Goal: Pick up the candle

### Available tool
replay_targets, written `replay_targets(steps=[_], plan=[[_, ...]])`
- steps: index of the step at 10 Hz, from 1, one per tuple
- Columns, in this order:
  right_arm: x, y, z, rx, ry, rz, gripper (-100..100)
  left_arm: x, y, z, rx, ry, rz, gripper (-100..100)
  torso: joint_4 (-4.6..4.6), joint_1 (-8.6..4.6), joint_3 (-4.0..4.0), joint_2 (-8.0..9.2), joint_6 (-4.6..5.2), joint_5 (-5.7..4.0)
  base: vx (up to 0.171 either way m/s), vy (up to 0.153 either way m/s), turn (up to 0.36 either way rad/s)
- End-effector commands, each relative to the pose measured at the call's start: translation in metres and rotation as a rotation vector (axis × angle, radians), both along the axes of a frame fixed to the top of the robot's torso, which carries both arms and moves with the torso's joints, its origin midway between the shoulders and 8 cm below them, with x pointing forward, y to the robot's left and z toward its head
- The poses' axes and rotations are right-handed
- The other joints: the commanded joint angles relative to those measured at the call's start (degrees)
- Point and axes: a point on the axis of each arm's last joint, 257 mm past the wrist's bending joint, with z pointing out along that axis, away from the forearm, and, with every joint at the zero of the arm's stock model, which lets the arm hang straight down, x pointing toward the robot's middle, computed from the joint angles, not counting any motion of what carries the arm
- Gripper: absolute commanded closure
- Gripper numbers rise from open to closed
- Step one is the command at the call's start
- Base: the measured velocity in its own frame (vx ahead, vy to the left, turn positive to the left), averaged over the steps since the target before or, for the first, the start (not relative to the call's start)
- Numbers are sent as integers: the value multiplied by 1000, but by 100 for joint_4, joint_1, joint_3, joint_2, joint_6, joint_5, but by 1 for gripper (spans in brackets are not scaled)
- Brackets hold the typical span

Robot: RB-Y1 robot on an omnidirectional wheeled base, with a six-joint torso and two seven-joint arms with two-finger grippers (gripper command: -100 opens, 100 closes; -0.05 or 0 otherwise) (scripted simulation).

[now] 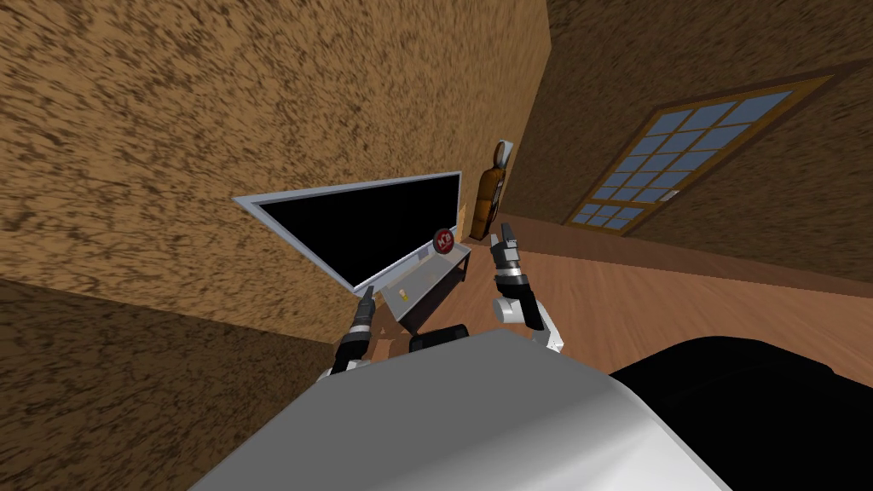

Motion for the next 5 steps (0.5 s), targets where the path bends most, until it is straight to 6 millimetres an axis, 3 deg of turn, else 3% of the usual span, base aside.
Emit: replay_targets(steps=[1,5], plan=[[0,0,0,0,0,0,0,0,0,0,0,0,0,-100,0,0,0,0,0,0,-3,4,-11],[0,0,0,0,0,0,0,0,0,0,0,0,0,-100,0,-2,-1,-1,0,-1,-1,2,-4]])
